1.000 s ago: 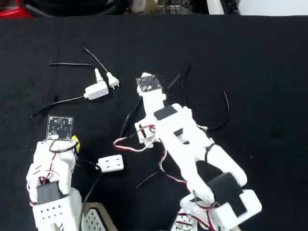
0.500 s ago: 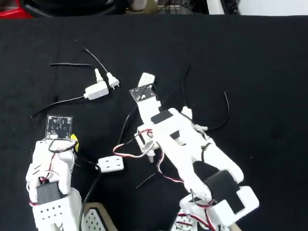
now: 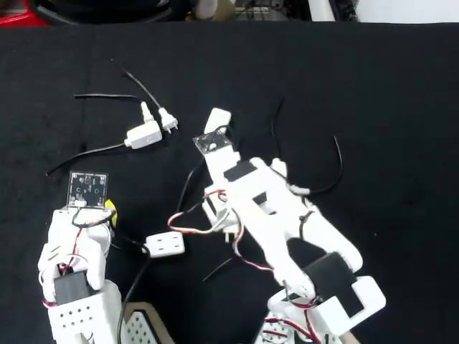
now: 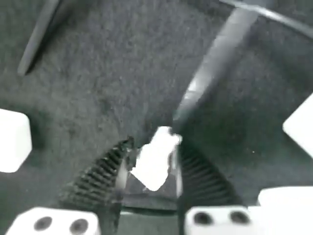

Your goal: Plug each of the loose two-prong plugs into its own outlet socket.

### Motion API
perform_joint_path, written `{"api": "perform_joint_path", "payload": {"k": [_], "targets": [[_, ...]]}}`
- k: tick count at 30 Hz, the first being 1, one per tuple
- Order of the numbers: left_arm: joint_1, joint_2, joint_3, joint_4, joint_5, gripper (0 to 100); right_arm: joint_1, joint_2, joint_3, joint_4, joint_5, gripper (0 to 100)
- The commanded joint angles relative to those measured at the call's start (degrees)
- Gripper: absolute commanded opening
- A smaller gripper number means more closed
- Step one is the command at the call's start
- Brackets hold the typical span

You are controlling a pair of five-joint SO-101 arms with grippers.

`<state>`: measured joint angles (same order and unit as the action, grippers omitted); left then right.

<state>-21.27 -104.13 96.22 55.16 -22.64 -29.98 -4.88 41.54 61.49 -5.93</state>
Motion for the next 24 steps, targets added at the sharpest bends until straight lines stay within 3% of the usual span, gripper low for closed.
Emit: {"api": "perform_joint_path", "payload": {"k": [1, 24], "targets": [[-0.7, 0.2, 1.2, -1.2, -0.4, 20, -0.8, 0.1, -2.9, 1.1, 0.4, 4.7], [-0.7, 0.3, 1.2, -1.2, -0.4, 20, -2.8, 0.1, -2.7, 8.3, 1.0, 4.7]]}}
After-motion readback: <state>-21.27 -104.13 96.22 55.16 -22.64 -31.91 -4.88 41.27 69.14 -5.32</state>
